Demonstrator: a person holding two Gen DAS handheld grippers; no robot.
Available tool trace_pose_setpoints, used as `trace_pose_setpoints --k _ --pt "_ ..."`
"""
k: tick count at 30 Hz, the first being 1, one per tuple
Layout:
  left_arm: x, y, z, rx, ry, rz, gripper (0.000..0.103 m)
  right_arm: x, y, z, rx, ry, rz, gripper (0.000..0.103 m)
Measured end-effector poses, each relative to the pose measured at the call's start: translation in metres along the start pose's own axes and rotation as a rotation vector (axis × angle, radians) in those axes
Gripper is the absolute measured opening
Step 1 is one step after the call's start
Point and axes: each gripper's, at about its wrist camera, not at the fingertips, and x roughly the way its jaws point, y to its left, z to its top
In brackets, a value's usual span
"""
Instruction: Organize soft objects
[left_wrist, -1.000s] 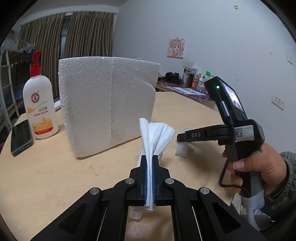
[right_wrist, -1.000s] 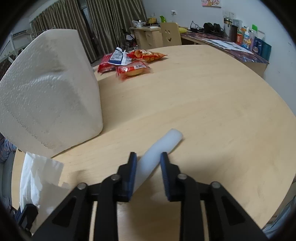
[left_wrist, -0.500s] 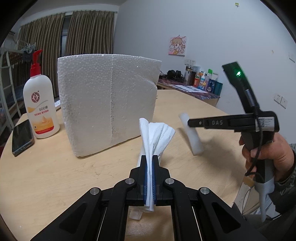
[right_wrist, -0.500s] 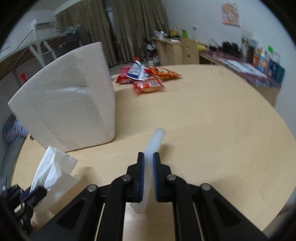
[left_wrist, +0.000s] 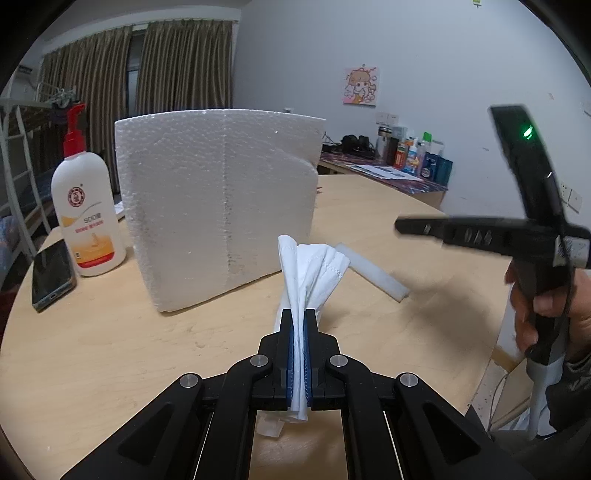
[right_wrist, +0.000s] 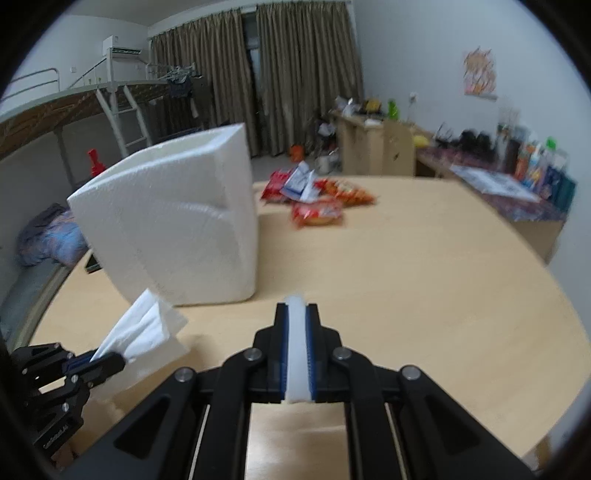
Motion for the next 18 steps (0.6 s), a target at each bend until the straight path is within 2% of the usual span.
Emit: trace_pose_setpoints --k 3,6,9,10,11,13,18 --pt "0.002 0.001 0.0 -0.008 0.007 0.011 0.004 0.027 0.004 -0.004 -0.041 0.096 0.014 0.012" --pt "0.007 0.002 -0.001 -0.019 0.021 0.021 0.004 0.042 0.006 -0.008 -0.059 0.148 0.006 0.016" --pt "0.01 0.004 0.0 -0.021 0.026 0.023 0.004 0.051 0.006 -0.01 -0.072 0.165 0.0 0.038" --pt "0.01 0.004 -0.001 -0.022 0.029 0.023 0.004 0.052 0.006 -0.009 -0.072 0.169 0.005 0.052" --pt "0.01 0.005 -0.001 -0.022 0.031 0.023 0.004 0.052 0.006 -0.01 -0.071 0.162 0.009 0.058" --pt "0.011 0.006 -0.002 -0.022 0.035 0.031 0.004 0.051 0.006 -0.01 -0.077 0.147 0.01 0.058" --pt "0.014 0.004 -0.001 -0.018 0.043 0.035 0.004 0.06 0.001 -0.014 -0.076 0.173 -0.005 0.058"
